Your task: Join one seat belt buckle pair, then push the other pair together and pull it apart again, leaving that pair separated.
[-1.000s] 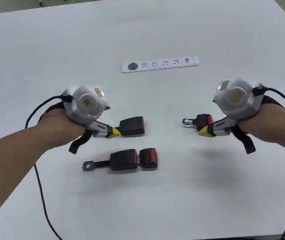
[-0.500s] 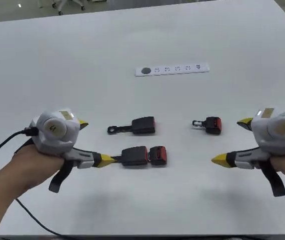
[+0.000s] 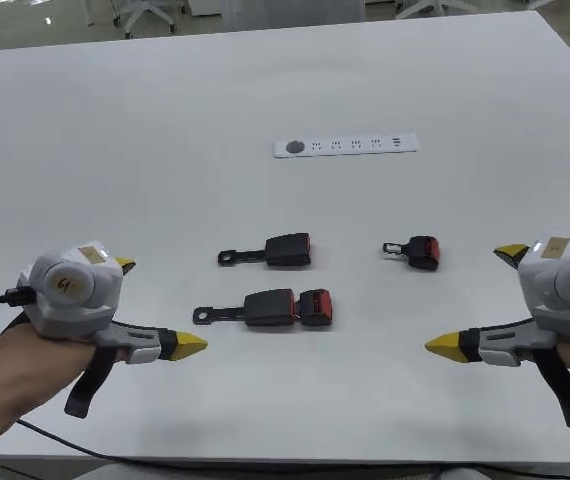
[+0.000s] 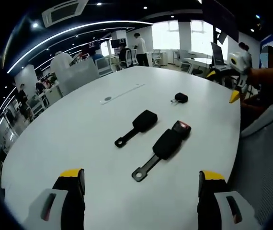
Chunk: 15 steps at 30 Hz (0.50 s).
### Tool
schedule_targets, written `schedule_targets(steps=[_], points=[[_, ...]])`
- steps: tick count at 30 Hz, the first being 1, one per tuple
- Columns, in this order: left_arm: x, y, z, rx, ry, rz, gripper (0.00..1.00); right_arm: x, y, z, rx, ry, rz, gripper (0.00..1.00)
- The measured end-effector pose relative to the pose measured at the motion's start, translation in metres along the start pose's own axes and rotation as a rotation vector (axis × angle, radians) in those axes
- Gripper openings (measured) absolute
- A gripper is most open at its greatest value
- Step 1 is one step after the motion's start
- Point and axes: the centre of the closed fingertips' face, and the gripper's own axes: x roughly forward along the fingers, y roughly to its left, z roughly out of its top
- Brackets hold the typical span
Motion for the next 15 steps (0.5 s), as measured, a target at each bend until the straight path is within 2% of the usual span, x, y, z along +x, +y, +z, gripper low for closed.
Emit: schedule_targets(steps=[4,8,11,14,15], points=[[-0.003,-0.002,-0.004,0.006,-0.008,0.000,1.00,0.000,0.003,-0.006,0.017,0.004,-0.002,1.00],[-0.002,-0.008,-0.001,0.027,-0.026,-0.006,1.00,0.004,0.003,-0.013,0.064,0.017,0.012,1.00],[-0.001,-0.009,-0.002,0.015,-0.027,0.000,0.99,0.003,0.003,-0.010,0.070,0.010,0.011,1.00],[-0.004,-0.009,0.002,-0.011,-0.063,0.006,0.97,0.005,0.004,-0.009,0.084,-0.005,0.014,1.00],[-0.004,-0.009,0.002,-0.017,-0.063,0.007,0.97,0.006,0.005,-0.010,0.087,-0.005,0.016,1.00]])
